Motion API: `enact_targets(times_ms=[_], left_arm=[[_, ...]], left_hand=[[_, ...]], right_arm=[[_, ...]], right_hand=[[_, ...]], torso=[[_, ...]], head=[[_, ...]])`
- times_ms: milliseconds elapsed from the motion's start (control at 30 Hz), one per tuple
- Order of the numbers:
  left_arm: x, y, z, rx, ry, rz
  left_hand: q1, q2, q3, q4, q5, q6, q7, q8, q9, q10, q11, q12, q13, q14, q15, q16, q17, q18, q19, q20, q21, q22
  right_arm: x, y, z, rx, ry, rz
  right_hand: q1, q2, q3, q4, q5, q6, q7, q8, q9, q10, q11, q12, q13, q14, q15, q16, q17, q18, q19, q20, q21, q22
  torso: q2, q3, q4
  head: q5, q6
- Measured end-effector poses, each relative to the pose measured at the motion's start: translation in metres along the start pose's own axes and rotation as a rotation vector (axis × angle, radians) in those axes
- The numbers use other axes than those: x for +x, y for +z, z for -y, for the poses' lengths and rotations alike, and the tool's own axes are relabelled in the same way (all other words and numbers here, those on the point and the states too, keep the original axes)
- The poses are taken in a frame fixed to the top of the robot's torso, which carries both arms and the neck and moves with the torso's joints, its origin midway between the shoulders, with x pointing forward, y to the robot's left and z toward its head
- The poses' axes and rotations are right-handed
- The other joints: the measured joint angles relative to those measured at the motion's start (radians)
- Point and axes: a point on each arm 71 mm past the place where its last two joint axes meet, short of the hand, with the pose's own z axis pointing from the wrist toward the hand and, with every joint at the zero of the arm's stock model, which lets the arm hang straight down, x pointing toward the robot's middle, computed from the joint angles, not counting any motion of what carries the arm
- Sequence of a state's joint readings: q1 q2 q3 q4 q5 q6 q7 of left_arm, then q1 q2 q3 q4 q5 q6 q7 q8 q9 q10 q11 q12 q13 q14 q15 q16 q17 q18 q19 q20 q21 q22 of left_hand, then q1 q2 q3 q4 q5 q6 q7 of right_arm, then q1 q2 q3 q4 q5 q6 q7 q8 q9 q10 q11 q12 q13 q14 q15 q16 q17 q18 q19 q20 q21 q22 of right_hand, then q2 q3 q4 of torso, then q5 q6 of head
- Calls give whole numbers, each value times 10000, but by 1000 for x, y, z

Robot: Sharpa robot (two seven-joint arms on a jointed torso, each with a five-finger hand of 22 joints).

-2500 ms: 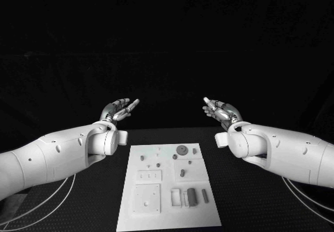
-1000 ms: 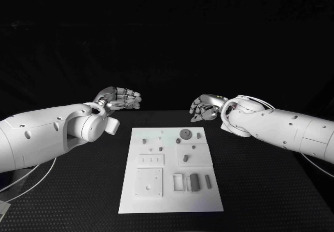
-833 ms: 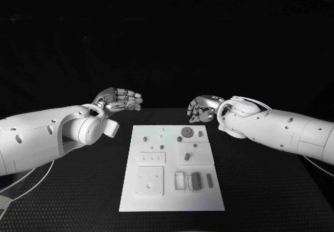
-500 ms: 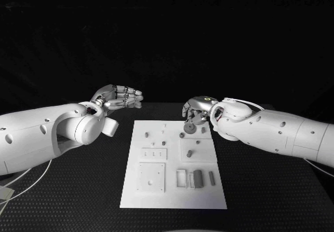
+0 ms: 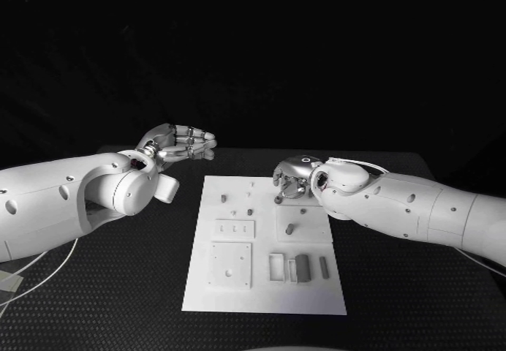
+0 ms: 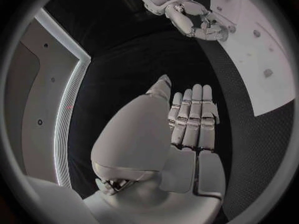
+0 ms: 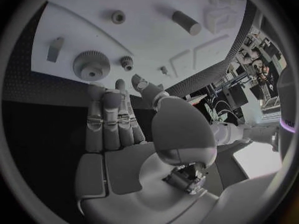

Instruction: Assemble the parts on the task board

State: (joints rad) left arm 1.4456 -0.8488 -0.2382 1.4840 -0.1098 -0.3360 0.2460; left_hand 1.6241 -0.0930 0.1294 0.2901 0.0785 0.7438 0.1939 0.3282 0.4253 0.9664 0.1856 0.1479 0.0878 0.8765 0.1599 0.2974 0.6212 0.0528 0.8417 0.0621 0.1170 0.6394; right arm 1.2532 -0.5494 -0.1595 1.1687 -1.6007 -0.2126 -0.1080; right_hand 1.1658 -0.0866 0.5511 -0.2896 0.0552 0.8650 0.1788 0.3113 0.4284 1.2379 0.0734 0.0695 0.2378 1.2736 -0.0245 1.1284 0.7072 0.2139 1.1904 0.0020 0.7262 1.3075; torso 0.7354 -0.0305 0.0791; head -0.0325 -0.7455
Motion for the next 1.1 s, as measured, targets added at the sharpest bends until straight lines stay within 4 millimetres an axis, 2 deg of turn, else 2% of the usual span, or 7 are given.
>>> enact_targets(times_ms=[133,200,333,700,900,1100], left_arm=[[0,0,0,1,6,16],[-1,0,0,4,9,26],[-1,0,2,35,20,44],[-2,0,3,53,29,59],[-3,0,3,47,35,82],[-3,0,3,43,35,91]], left_hand=[[-29,-29,0,0,-21,0,0,-8,-22,0,0,-50,-8,-14,13,-71,0,-12,0,0,-43,-15],[-52,-52,0,0,-21,0,0,-44,-29,0,0,-50,-11,-14,13,-71,-1,-14,0,0,-43,-15],[-52,-52,0,0,-21,-1,1,-44,-29,0,0,-50,-11,-47,46,-71,-1,-66,0,1,-43,-25],[-87,-17,0,0,-21,-1,1,-40,-39,0,0,-73,-20,-47,46,-71,9,-68,0,1,-42,-24],[-139,-69,0,0,-21,-1,1,-79,-52,-36,36,-87,-29,-46,45,-111,21,-70,0,2,-42,-35],[-139,-69,0,0,-21,-5,5,-79,-62,-36,36,-128,-29,-46,45,-111,21,-70,0,2,-42,-34]], right_arm=[[2,1,-1,17,-113,-78],[3,2,0,44,-160,-100],[4,3,1,115,-252,-114],[5,3,-1,84,-381,-136],[7,2,-4,-1,-427,-204],[8,2,-5,-9,-472,-260]], right_hand=[[-38,38,13,13,0,0,-1,0,2,-18,-17,0,-21,34,35,3,3,-3,19,12,0,0],[-90,-15,54,-1,0,-2,1,-45,2,-51,-48,0,-40,34,36,41,8,-4,36,-4,76,0],[-89,-15,55,0,0,-69,33,-58,11,-145,34,0,-53,33,37,79,18,-55,55,-22,80,0],[-143,-69,109,0,0,-71,33,-58,32,-180,69,0,-78,20,50,177,45,-73,57,-20,192,-1],[-248,-68,135,27,0,-70,29,-58,71,-181,71,0,-89,19,51,218,45,-103,93,-22,251,-1],[-286,-107,136,27,0,-83,14,-58,84,-182,73,0,-89,18,52,277,54,-121,108,-33,273,-1]], torso=[[61,-19,24],[87,-28,32],[147,-36,40],[266,-59,59],[322,-59,57],[361,-58,54]], head=[[-22,6],[-30,16],[-31,24],[-35,14],[-45,-8],[-68,29]])
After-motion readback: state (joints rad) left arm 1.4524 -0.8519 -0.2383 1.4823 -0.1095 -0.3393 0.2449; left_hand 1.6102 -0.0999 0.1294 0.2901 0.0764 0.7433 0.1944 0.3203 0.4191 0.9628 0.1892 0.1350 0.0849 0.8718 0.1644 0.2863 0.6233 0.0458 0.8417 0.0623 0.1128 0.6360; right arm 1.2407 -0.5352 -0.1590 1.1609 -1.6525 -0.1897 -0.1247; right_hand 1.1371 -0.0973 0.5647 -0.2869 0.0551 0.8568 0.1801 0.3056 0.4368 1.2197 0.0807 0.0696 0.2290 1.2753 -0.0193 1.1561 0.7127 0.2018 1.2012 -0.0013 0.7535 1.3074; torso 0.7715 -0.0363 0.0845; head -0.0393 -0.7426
